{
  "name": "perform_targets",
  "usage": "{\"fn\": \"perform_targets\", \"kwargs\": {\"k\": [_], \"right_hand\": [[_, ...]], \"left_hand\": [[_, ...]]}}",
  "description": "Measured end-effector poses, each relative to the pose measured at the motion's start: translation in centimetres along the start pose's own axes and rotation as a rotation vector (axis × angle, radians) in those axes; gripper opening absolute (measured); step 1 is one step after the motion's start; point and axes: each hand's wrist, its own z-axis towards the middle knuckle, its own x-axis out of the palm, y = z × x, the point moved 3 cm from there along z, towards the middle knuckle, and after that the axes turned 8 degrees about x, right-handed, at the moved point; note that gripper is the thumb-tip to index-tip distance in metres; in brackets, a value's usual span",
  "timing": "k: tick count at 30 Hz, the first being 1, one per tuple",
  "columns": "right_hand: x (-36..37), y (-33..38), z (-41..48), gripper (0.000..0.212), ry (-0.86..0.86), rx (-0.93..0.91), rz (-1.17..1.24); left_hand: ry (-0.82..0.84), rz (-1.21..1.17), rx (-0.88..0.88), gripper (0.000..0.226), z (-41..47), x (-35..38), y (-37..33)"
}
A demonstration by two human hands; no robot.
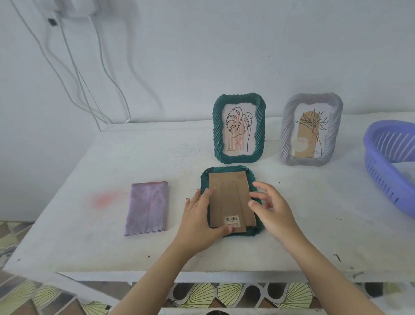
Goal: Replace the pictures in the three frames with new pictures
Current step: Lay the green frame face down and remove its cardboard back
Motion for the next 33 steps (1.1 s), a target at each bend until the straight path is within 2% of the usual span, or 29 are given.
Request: {"fn": "perform_targets", "kwargs": {"k": [4, 10, 17, 25, 29, 33], "right_hand": [[-0.1, -0.1, 0.1, 0.042, 0.031, 0.051, 0.119], [0.3, 0.1, -0.3, 0.043, 0.052, 0.03, 0.102], [0.0, 0.1, -0.5, 0.04, 0.027, -0.048, 0.105], [-0.3, 0.1, -0.3, 0.038, 0.047, -0.049, 0.107], [-0.5, 0.0, -0.3, 0.042, 0.058, -0.062, 0.107], [-0.5, -0.2, -0.2, 0.039, 0.057, -0.078, 0.119]], "left_hand": [[-0.037, -0.032, 0.016, 0.078, -0.1, -0.1, -0.1], [-0.083, -0.101, 0.034, 0.067, -0.4, 0.1, -0.2], [-0.093, -0.104, 0.05, 0.068, -0.7, 0.1, -0.5], [-0.104, -0.146, 0.052, 0.066, -0.5, -0.4, -0.8], [-0.122, -0.255, 0.01, 0.056, 0.1, -1.0, -1.0], [-0.081, -0.523, -0.107, 0.044, 0.8, -1.4, -1.1]]}}
